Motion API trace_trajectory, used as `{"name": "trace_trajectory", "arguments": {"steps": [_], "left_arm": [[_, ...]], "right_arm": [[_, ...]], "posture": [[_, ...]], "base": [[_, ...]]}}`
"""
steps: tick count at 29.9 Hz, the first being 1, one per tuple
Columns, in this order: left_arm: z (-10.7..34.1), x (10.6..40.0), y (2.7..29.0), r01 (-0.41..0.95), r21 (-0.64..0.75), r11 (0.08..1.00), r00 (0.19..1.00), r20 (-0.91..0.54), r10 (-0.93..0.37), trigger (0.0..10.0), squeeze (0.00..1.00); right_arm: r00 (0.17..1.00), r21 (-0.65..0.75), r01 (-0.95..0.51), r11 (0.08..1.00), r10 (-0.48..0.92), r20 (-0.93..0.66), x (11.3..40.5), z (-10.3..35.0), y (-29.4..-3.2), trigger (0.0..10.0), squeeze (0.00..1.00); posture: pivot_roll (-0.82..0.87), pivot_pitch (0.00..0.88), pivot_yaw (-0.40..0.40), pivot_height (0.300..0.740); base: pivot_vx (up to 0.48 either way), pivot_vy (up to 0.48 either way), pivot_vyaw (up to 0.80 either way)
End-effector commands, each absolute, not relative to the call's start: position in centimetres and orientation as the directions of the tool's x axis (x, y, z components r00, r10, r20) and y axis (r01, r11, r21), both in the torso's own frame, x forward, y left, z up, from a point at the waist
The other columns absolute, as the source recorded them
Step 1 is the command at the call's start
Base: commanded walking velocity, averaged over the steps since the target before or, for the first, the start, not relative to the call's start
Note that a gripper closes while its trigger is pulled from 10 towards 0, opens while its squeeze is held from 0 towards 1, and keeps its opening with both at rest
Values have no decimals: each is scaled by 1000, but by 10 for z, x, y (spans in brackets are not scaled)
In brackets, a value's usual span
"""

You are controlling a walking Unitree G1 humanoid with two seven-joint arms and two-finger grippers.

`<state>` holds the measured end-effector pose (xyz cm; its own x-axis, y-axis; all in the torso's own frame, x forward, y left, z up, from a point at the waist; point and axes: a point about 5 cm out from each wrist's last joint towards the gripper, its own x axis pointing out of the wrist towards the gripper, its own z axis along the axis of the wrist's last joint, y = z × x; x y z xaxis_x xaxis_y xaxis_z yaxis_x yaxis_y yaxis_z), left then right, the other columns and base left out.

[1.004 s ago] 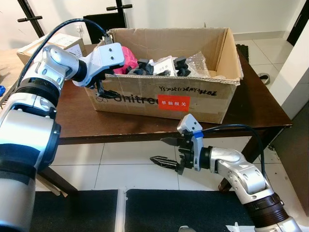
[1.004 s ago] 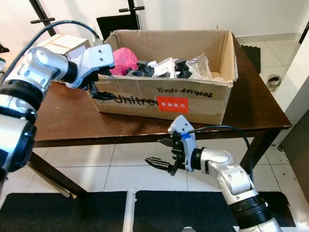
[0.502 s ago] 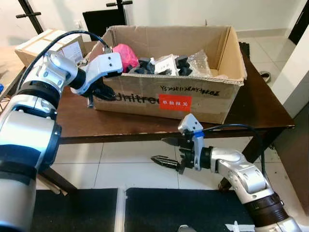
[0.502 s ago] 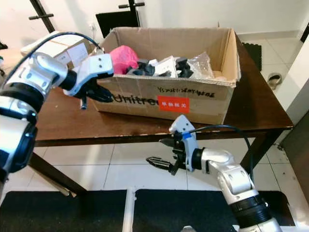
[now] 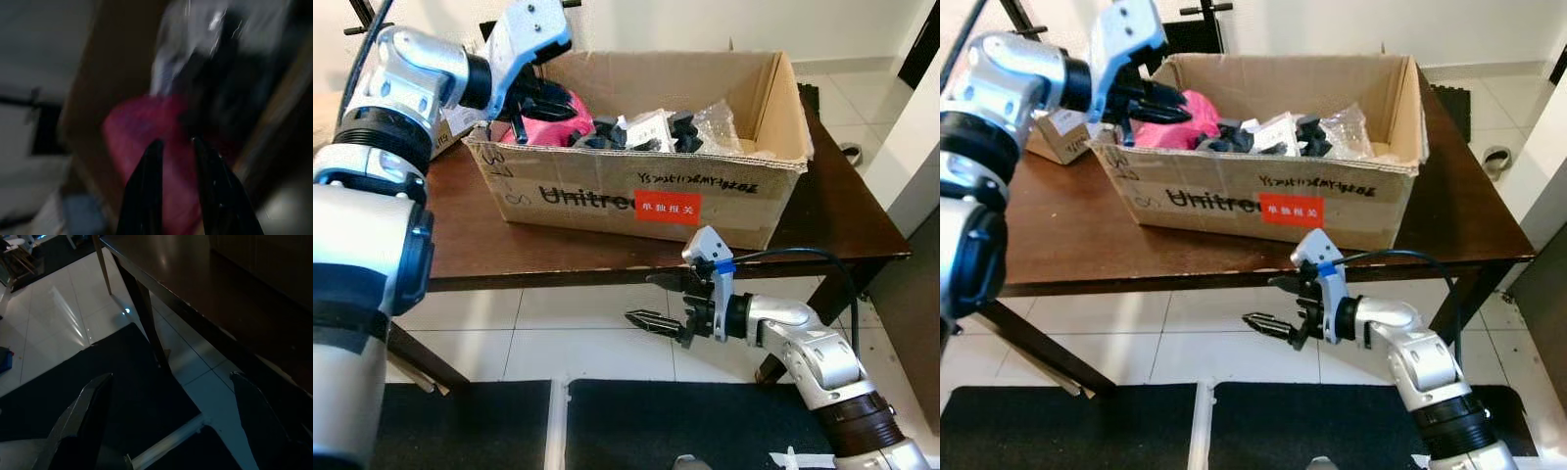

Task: Picking trash to rubbish bin

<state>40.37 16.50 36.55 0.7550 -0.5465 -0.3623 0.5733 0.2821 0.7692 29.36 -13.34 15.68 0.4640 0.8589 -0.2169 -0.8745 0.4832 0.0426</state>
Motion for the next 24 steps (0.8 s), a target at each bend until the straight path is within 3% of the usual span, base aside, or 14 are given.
{"name": "trace_trajectory", "arguments": {"steps": [1,10,15,16,18,19,20,21,22,24], "left_arm": [[340,408,184,564,780,271,796,-427,-429,10000,0],[288,414,196,556,768,318,827,-472,-305,10000,0],[280,414,196,575,745,339,815,-489,-310,10000,0],[281,412,194,625,691,363,778,-515,-361,8353,0],[281,412,193,638,677,368,768,-520,-375,8353,0],[283,409,190,707,591,389,705,-550,-447,4078,0],[283,409,190,707,591,389,705,-550,-447,4078,0],[285,406,188,754,540,374,655,-573,-493,4157,0],[293,402,183,816,448,364,575,-573,-583,2784,0],[295,401,181,830,423,363,555,-566,-610,2784,0]], "right_arm": [[453,51,-880,473,866,-209,294,155,-130,10000,0],[465,51,-873,484,861,-208,294,156,-132,10000,0],[470,50,-871,489,858,-208,293,157,-135,10000,0],[471,48,-870,490,857,-209,293,157,-136,10000,0],[471,48,-870,490,857,-209,293,157,-136,10000,0],[474,46,-869,493,855,-210,293,157,-138,10000,0],[474,46,-869,493,855,-210,293,157,-138,10000,0],[476,44,-868,494,854,-211,293,157,-138,10000,0],[479,42,-867,497,852,-213,295,158,-139,10000,0],[479,41,-866,498,852,-213,295,158,-139,10000,0]], "posture": [[-57,156,106,740],[-67,164,113,740],[-72,165,115,740],[-73,166,115,740],[-73,166,115,740],[-73,165,115,740],[-73,165,115,740],[-73,163,112,740],[-69,161,109,740],[-69,161,109,740]], "base": [[0,0,0],[0,0,0],[0,0,0],[0,0,0],[0,0,0],[0,0,0],[0,0,0],[0,0,0],[0,0,0],[0,0,0]]}}
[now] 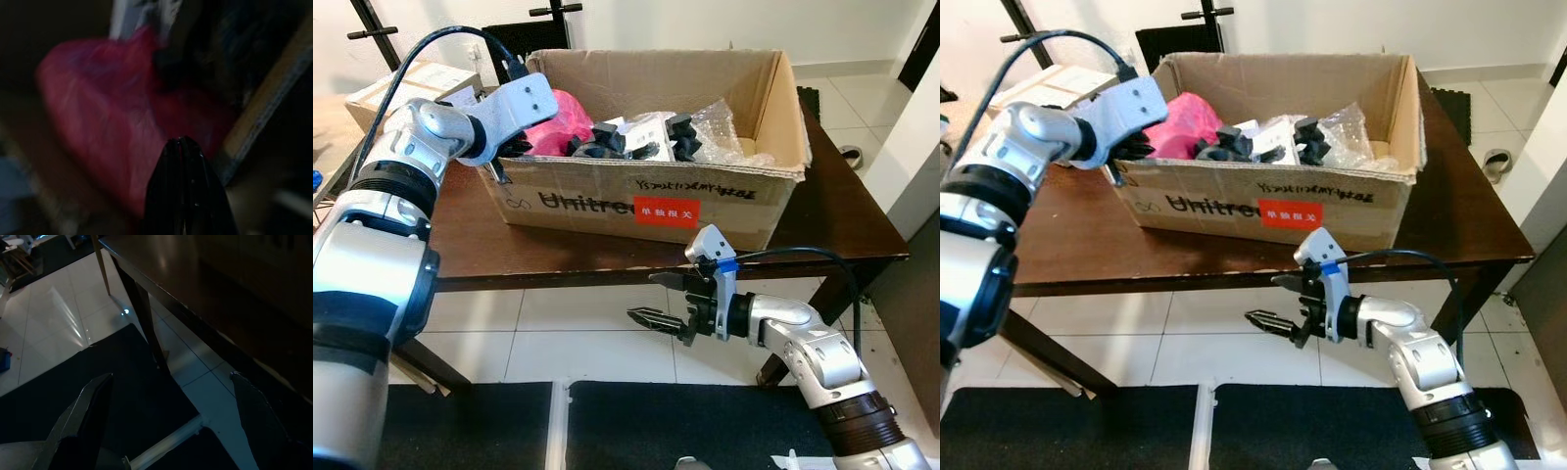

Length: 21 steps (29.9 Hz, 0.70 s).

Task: Picking trash to rubbish bin

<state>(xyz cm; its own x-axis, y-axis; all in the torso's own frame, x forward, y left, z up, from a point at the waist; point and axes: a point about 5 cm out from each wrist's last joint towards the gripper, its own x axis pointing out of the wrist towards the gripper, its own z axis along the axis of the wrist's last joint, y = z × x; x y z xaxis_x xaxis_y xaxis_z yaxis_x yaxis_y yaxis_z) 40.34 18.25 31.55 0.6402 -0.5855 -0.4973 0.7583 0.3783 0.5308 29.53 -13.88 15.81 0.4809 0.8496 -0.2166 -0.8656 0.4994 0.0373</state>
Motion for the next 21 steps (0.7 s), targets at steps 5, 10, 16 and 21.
{"name": "trace_trajectory", "arguments": {"steps": [5,10,16,21], "left_arm": [[310,399,173,855,366,367,513,-490,-705,0,0],[326,398,172,848,382,368,515,-430,-741,10000,0],[353,401,168,736,475,482,629,-217,-746,10000,0],[404,395,167,659,406,633,641,138,-755,10000,0]], "right_arm": [[480,33,-867,497,851,-212,298,160,-139,10000,0],[481,25,-867,497,851,-211,299,162,-140,10000,0],[488,24,-864,504,847,-211,299,161,-140,10000,0],[485,30,-864,502,848,-215,296,158,-142,10000,0]], "posture": [[-65,157,106,740],[-66,153,107,740],[-76,149,110,740],[-80,148,111,740]], "base": [[0,0,0],[0,0,0],[0,0,0],[0,0,0]]}}
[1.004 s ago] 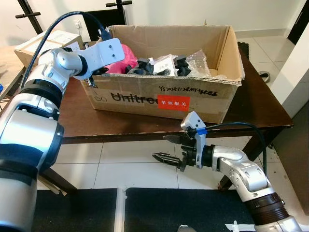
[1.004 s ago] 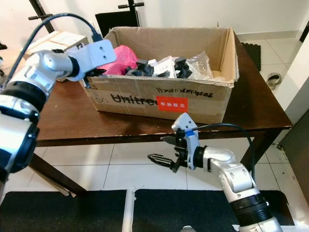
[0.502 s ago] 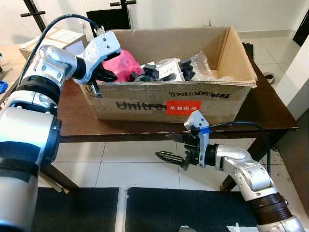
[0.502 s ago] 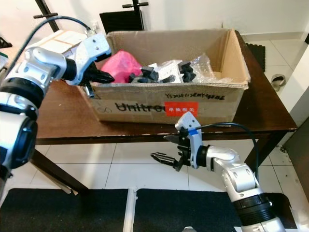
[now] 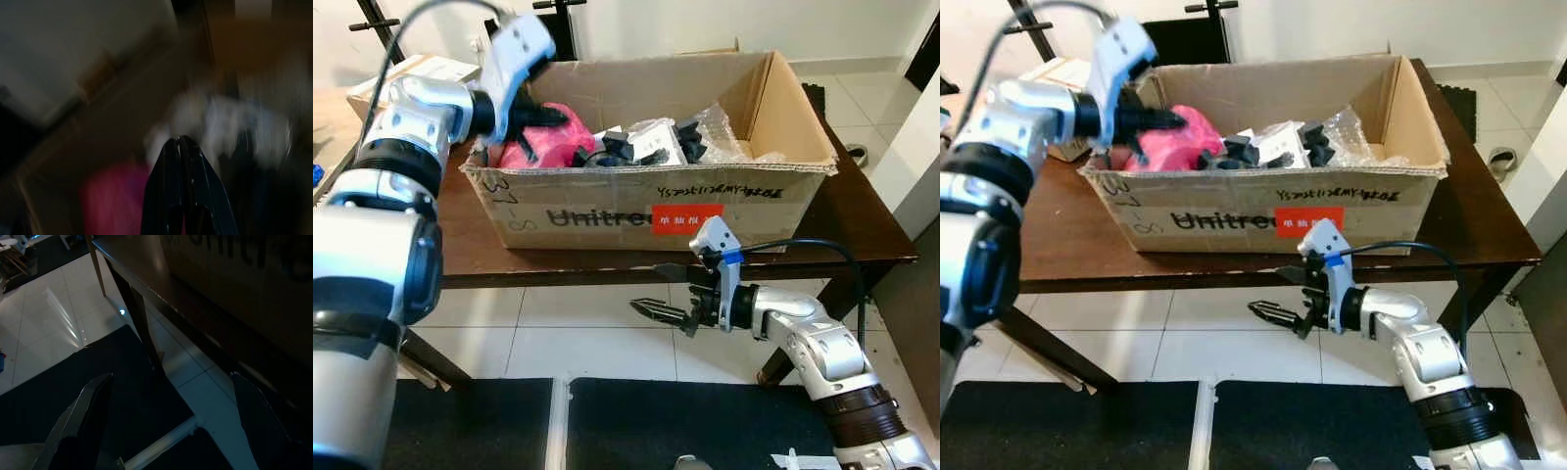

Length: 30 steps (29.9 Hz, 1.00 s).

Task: Picking trash to rubbish bin

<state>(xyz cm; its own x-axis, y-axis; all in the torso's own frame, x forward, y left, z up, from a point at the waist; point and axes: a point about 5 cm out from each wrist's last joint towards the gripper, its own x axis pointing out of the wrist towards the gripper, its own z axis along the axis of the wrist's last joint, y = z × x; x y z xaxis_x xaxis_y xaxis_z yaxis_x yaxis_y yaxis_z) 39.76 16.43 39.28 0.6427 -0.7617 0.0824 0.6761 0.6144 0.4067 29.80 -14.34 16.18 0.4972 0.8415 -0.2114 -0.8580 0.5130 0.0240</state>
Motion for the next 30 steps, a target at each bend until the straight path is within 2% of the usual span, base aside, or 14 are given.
{"name": "trace_trajectory", "arguments": {"steps": [1,2,3,5,7,8,12,15,16,21,23,27,29,30], "left_arm": [[408,390,167,716,375,588,575,161,-802,10000,0],[409,382,168,831,317,458,429,160,-889,10000,0],[409,382,168,831,317,458,429,160,-889,10000,0],[391,375,169,928,279,246,242,47,-969,10000,0],[364,374,172,963,224,152,172,-69,-983,10000,0],[346,376,174,969,200,147,175,-131,-976,10000,0],[313,375,176,984,121,131,149,-152,-977,10000,0],[305,370,175,992,72,106,114,-107,-988,10000,0],[298,363,175,997,13,70,71,-40,-997,10000,0],[276,342,175,996,-89,0,-1,-15,-1000,10000,0],[247,332,172,990,-141,5,-2,-48,-999,10000,0],[225,322,166,985,-171,26,18,-50,-999,10000,0],[198,306,154,974,-202,105,95,-57,-994,10000,0],[198,306,154,974,-202,105,95,-57,-994,10000,0]], "right_arm": [[482,34,-865,500,849,-215,294,157,-142,10000,0],[478,39,-867,497,851,-217,292,156,-143,10000,0],[478,39,-867,497,851,-217,292,156,-143,10000,0],[477,47,-865,499,850,-224,291,153,-144,10000,0],[478,51,-864,500,848,-229,290,151,-144,10000,0],[475,55,-865,499,849,-229,289,150,-144,10000,0],[472,66,-865,497,851,-231,288,148,-145,10000,0],[473,70,-864,499,851,-228,288,149,-144,10000,0],[472,75,-864,498,853,-223,288,150,-143,10000,0],[467,79,-866,494,855,-224,287,148,-143,10000,0],[464,87,-865,495,852,-243,285,143,-142,10000,0],[463,87,-862,500,845,-266,283,137,-140,10000,0],[460,89,-859,504,837,-295,281,130,-138,10000,0],[460,89,-859,504,837,-295,281,130,-138,10000,0]], "posture": [[-79,148,115,740],[-80,147,118,740],[-80,147,118,740],[-83,149,122,740],[-83,149,122,740],[-87,155,115,740],[-88,161,107,740],[-88,165,100,740],[-89,167,100,740],[-90,170,98,740],[-95,174,94,740],[-99,174,88,740],[-102,177,73,740],[-102,177,73,740]], "base": [[0,0,0],[0,0,0],[0,0,0],[0,0,0],[0,0,0],[0,0,0],[0,0,0],[0,0,0],[0,0,0],[0,0,0],[0,0,0],[0,0,0],[0,0,0],[0,0,0]]}}
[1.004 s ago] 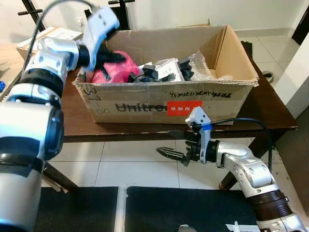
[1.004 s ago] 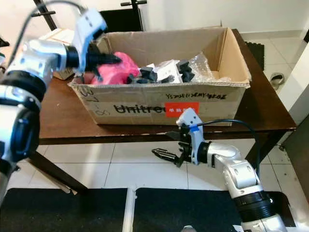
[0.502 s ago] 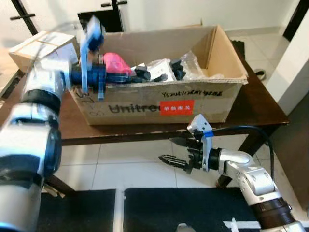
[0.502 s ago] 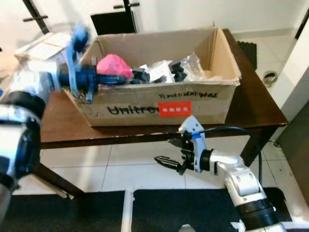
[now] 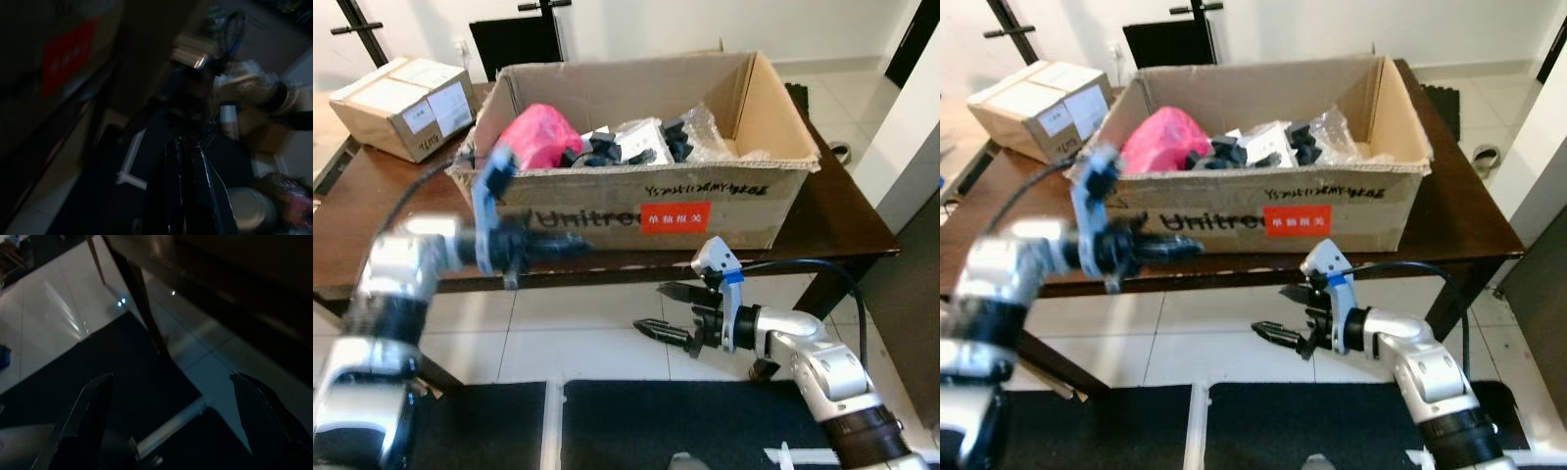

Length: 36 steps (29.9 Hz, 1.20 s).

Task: Picking trash to rubbish bin

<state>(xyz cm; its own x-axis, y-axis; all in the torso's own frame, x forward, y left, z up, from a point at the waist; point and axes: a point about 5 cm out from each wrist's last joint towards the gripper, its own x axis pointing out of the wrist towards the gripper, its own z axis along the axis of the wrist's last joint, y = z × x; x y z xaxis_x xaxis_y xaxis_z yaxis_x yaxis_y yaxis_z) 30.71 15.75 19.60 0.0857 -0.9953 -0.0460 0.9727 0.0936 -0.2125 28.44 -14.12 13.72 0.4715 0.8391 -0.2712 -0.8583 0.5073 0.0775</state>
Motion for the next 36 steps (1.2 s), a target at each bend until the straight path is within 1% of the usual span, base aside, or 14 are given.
{"name": "trace_trajectory", "arguments": {"steps": [1,2,3,5,6,9,10,12,14,18,26,29,31,36], "left_arm": [[187,300,149,968,-206,140,129,-68,-989,10000,0],[171,293,145,953,-214,214,195,-106,-975,10000,0],[171,293,145,953,-214,214,195,-106,-975,10000,0],[138,286,142,885,-235,401,367,-178,-913,10000,0],[138,286,142,885,-235,401,367,-178,-913,10000,0],[95,279,144,707,-225,670,598,-315,-737,10000,0],[95,279,144,707,-225,670,598,-315,-737,10000,0],[65,273,152,553,-200,809,696,-422,-581,10000,0],[49,269,158,478,-173,861,726,-474,-498,10000,0],[15,258,173,329,-121,937,747,-574,-336,10000,0],[-30,234,188,94,-151,984,726,-666,-171,10000,0],[-41,224,190,70,-138,988,699,-700,-147,10000,0],[-62,201,187,88,-127,988,601,-784,-154,10000,0],[-72,190,184,34,-136,990,582,-803,-130,10000,0]], "right_arm": [[458,89,-859,504,834,-307,280,127,-138,10000,0],[459,84,-856,510,824,-332,279,122,-138,10000,0],[459,84,-856,510,824,-332,279,122,-138,10000,0],[482,63,-834,548,779,-402,281,106,-141,10000,0],[482,63,-834,548,779,-402,281,106,-141,10000,0],[576,58,-728,683,656,-488,289,79,-150,10000,0],[576,58,-728,683,656,-488,289,79,-150,10000,0],[612,53,-651,757,565,-554,288,56,-154,10000,0],[630,43,-600,799,505,-590,287,43,-157,10000,0],[658,1,-463,886,344,-670,278,13,-168,10000,0],[685,-172,-209,963,18,-729,242,-37,-196,10000,0],[660,-155,-127,980,-33,-750,228,-49,-202,10000,0],[592,-134,5,991,-111,-798,199,-67,-212,10000,0],[560,-82,29,996,-84,-824,183,-77,-208,10000,0]], "posture": [[-102,177,73,740],[-98,178,57,740],[-98,178,57,740],[-93,176,39,740],[-93,176,39,740],[-78,170,21,740],[-78,170,21,740],[-74,166,18,740],[-72,163,19,740],[-75,158,30,740],[-73,135,59,740],[-76,124,63,740],[-85,104,76,740],[-93,80,84,740]], "base": [[0,0,0],[0,0,0],[0,0,0],[0,0,0],[0,0,0],[0,0,0],[0,0,0],[0,0,0],[0,0,0],[0,0,0],[0,0,0],[0,0,0],[0,0,0],[0,0,0]]}}
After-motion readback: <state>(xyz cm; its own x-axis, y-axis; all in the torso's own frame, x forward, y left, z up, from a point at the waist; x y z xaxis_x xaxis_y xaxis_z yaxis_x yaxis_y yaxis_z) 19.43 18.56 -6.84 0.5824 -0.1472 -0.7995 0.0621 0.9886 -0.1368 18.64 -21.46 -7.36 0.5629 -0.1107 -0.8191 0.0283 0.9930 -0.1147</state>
